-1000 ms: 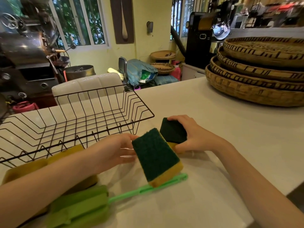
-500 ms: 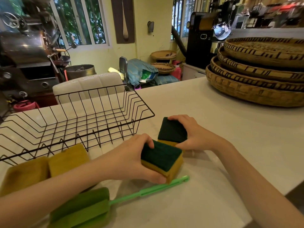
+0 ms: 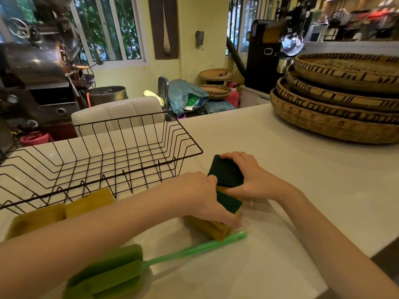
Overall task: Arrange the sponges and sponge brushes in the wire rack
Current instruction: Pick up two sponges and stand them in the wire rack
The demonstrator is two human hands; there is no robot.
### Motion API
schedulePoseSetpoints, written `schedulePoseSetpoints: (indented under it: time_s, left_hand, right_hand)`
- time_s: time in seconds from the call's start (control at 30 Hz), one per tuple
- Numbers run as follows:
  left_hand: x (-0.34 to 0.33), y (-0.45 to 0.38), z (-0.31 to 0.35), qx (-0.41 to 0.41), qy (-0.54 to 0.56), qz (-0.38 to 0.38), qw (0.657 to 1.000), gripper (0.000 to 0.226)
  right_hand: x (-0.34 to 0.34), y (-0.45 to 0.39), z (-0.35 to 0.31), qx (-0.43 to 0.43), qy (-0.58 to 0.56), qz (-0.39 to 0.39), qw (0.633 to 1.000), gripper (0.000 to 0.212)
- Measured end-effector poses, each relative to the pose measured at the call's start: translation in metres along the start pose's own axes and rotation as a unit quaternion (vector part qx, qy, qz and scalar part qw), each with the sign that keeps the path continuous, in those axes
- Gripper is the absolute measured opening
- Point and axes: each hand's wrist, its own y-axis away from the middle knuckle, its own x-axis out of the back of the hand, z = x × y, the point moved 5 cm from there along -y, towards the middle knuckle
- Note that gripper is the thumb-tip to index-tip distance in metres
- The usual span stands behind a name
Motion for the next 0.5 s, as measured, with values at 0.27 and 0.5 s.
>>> schedulePoseSetpoints:
  time_s: [0.27,0.5]
  left_hand:
    - [0.020,-0.003,-0.017,-0.040,0.118,-0.032,0.992,0.049]
    - [0.074,0.017,-0.049,-0.137,0.235,0.054,0.961,0.039]
  right_hand:
    - [0.017,0.000,0.003,-0.016,-0.068,0.062,0.996,0.055]
    - [0.044,0.000,-0.004,-0.021,-0.235,0.153,0.960,0.070]
